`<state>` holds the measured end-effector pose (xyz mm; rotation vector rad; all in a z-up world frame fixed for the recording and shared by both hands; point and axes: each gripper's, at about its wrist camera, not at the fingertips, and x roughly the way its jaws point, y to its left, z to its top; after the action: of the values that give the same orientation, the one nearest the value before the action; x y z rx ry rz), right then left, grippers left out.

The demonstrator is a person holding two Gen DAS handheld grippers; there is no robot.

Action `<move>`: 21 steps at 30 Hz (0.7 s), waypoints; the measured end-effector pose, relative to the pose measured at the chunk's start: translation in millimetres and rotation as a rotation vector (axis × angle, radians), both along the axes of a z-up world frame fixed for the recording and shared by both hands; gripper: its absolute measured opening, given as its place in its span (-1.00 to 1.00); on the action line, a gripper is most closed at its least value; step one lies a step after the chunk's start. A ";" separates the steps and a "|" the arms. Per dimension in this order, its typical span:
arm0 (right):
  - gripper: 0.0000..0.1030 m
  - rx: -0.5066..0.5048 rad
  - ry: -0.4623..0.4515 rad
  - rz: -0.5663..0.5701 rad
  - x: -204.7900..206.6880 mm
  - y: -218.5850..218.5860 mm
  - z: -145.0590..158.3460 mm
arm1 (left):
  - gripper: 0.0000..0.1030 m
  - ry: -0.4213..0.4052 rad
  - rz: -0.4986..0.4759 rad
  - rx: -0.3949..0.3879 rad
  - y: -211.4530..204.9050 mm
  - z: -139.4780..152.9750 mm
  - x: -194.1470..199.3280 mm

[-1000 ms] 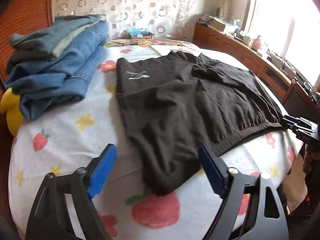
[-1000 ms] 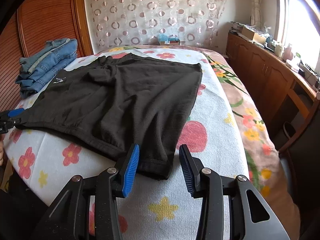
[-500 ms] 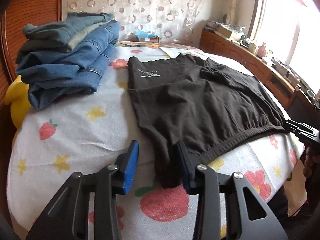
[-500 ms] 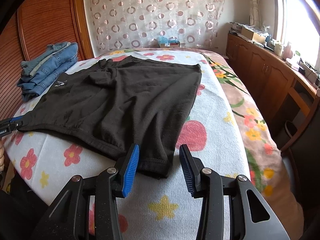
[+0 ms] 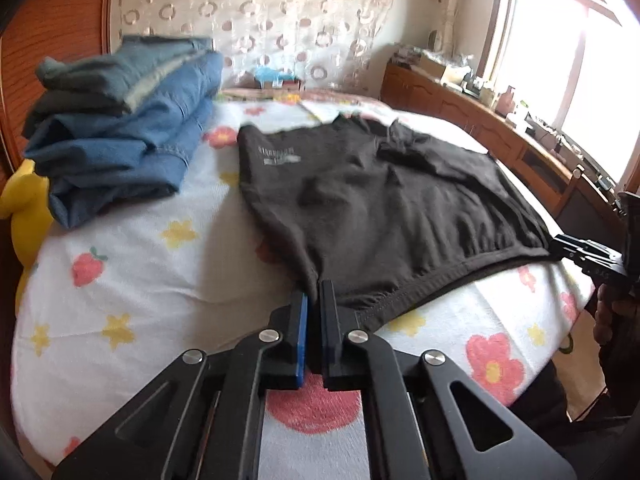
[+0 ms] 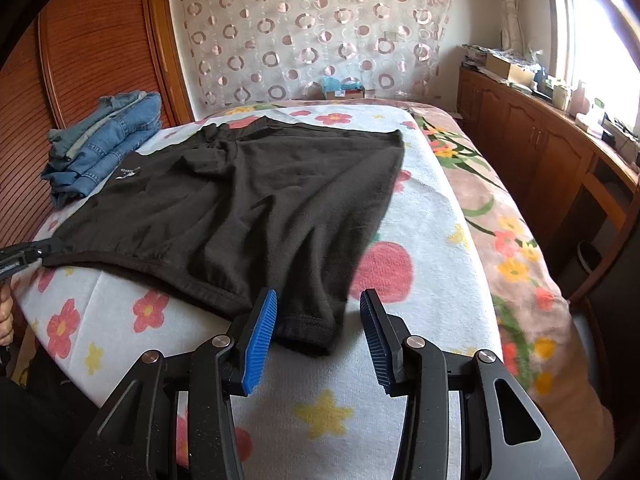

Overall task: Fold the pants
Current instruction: 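Grasp the shorts' leg hem with the left tool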

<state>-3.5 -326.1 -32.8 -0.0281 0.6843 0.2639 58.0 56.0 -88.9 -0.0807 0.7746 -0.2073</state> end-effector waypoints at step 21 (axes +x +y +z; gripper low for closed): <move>-0.45 0.008 0.048 0.002 -3.8 8.3 -1.9 | -0.89 0.059 0.014 0.018 8.0 -15.0 2.1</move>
<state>-7.4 -317.8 -34.7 -0.0143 0.7310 0.2697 60.1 64.0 -103.9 -0.0756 0.8344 -0.1850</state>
